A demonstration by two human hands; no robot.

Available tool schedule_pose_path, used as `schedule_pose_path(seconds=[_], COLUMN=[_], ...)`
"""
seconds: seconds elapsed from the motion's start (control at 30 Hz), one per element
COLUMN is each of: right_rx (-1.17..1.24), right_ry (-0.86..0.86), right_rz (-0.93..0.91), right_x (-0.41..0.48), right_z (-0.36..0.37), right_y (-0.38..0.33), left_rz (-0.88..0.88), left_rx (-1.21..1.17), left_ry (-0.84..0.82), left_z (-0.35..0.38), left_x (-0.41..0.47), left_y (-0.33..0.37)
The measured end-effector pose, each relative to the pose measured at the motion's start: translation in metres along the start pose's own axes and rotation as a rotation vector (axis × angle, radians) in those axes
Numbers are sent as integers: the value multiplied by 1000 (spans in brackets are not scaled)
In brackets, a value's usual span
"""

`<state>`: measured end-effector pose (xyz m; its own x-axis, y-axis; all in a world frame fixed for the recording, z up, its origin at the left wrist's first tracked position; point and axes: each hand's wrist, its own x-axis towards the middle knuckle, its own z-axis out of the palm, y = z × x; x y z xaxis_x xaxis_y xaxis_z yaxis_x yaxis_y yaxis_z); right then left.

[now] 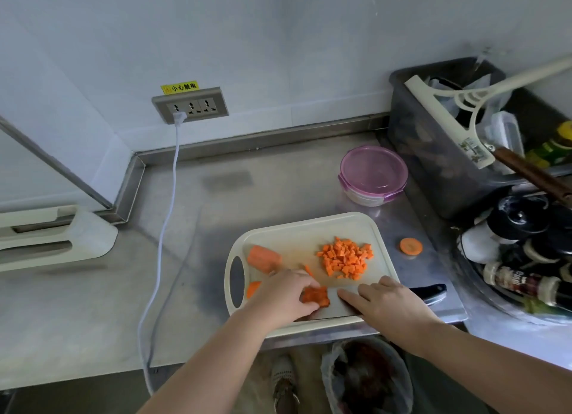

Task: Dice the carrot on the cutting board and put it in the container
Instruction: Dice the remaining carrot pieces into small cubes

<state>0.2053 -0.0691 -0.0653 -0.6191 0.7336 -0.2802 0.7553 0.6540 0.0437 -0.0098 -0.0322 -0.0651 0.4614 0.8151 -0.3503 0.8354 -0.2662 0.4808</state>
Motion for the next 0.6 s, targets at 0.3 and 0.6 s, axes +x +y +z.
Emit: schedule_pose_path(seconds=[0.3,0.6], right_rx=[-34,-46], right_ry=[37,104], right_rz=[-48,-34], right_x=[-8,-25], right_z=[2,7], right_y=[14,20], left_rz=[-30,-36], left_rx=[-9,83], left_ry=[57,92], left_z=[11,16], left_x=[7,5], left_y=[1,-4])
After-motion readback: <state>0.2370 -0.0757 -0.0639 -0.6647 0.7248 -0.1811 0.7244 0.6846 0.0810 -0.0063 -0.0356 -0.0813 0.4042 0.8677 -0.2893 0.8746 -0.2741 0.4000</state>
